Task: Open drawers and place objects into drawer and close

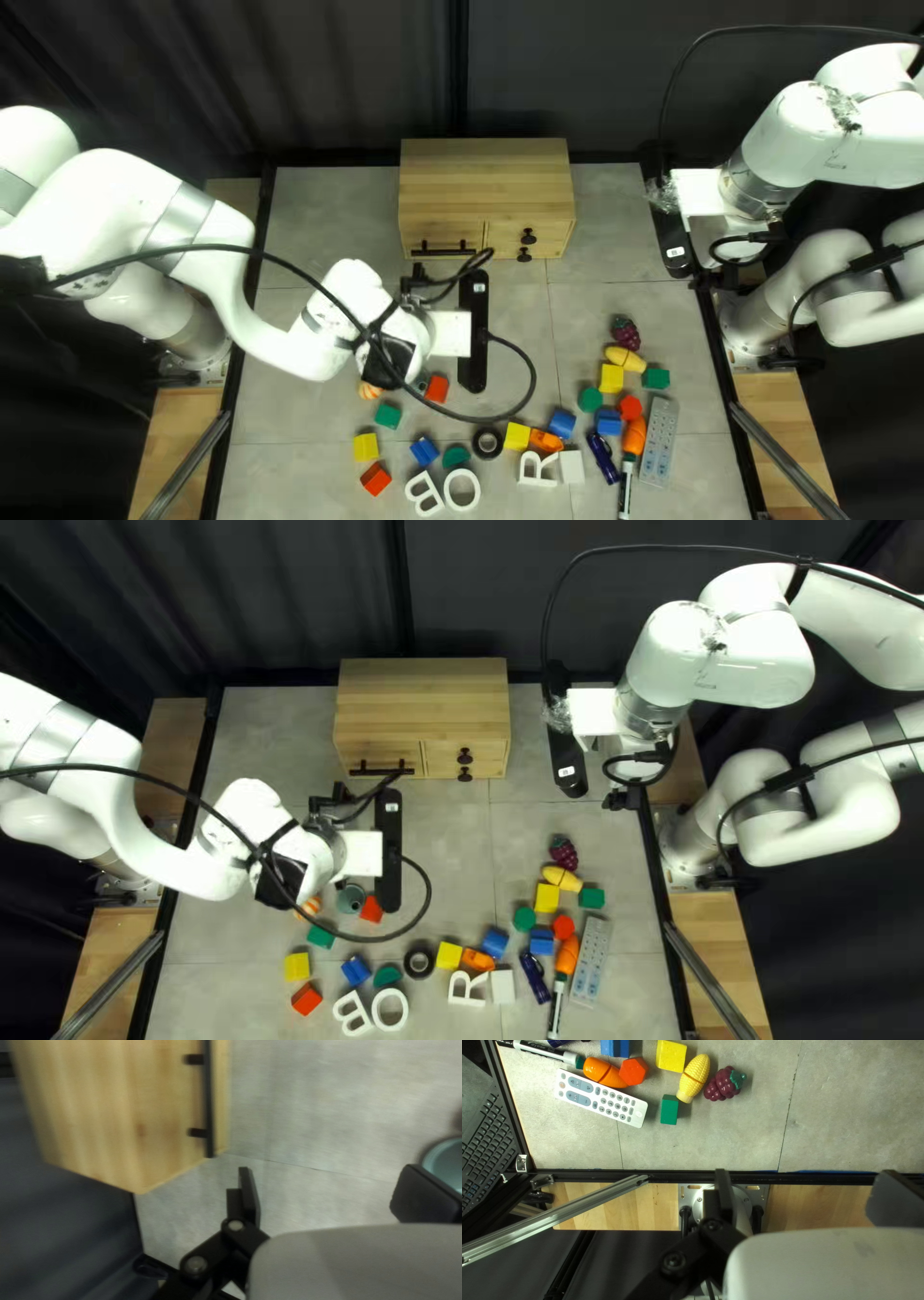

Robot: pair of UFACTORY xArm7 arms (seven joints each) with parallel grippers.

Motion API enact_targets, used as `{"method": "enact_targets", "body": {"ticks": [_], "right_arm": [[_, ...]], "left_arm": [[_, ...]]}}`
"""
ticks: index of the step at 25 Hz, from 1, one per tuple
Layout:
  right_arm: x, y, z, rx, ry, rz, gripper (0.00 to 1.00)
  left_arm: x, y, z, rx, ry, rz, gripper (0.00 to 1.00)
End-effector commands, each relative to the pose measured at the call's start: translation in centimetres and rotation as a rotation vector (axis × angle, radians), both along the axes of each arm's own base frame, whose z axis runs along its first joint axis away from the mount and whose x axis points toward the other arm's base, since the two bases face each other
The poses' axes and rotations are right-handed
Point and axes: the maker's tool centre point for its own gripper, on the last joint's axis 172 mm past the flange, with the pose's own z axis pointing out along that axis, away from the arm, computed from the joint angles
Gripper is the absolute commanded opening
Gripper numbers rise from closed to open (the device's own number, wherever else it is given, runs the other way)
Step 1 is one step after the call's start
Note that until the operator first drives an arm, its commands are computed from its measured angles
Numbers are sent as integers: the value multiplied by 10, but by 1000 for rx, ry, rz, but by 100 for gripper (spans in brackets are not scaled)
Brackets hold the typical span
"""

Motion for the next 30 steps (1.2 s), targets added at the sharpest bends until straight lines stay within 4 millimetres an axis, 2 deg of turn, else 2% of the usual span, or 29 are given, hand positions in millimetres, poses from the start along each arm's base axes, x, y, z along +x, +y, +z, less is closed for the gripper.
{"method": "enact_targets", "body": {"ticks": [1, 2, 3, 6, 7, 9, 10, 14, 15, 17, 18, 21, 22, 24, 25, 28, 29, 30], "right_arm": [[0, 0, 0, 0, 0, 0, 100], [0, 0, 0, 0, 0, 0, 100], [0, 0, 0, 0, 0, 0, 100], [0, 0, 0, 0, 0, 0, 100], [0, 0, 0, 0, 0, 0, 100], [0, 0, 0, 0, 0, 0, 100], [0, 0, 0, 0, 0, 0, 100], [0, 0, 0, 0, 0, 0, 100], [0, 0, 0, 0, 0, 0, 100], [0, 0, 0, 0, 0, 0, 100], [0, 0, 0, 0, 0, 0, 100], [0, 0, 0, 0, 0, 0, 100], [0, 0, 0, 0, 0, 0, 100], [0, 0, 0, 0, 0, 0, 100], [0, 0, 0, 0, 0, 0, 100], [0, 0, 0, 0, 0, 0, 100], [0, 0, 0, 0, 0, 0, 100], [0, 0, 0, 0, 0, 0, 100]], "left_arm": [[24, 8, -45, -41, 6, -20, 100], [24, 8, -45, -41, 6, -20, 100], [32, 21, -56, -24, -10, -23, 100], [32, 21, -56, -24, -10, -23, 100], [37, 43, -66, -4, -19, -16, 100], [37, 43, -66, -4, -19, -16, 100], [40, 62, -66, -4, -18, 1, 100], [40, 62, -66, -4, -18, 1, 100], [39, 70, -58, -21, -5, 16, 100], [39, 70, -58, -21, -5, 16, 100], [35, 70, -48, -36, 2, 26, 100], [35, 70, -48, -36, 2, 26, 100], [31, 54, -24, -47, 15, 30, 100], [31, 54, -24, -47, 15, 30, 100], [28, 34, 0, -46, 29, 25, 100], [28, 34, 0, -46, 29, 25, 100], [23, 21, 15, -42, 46, 25, 100], [23, 21, 15, -42, 46, 25, 100]]}}
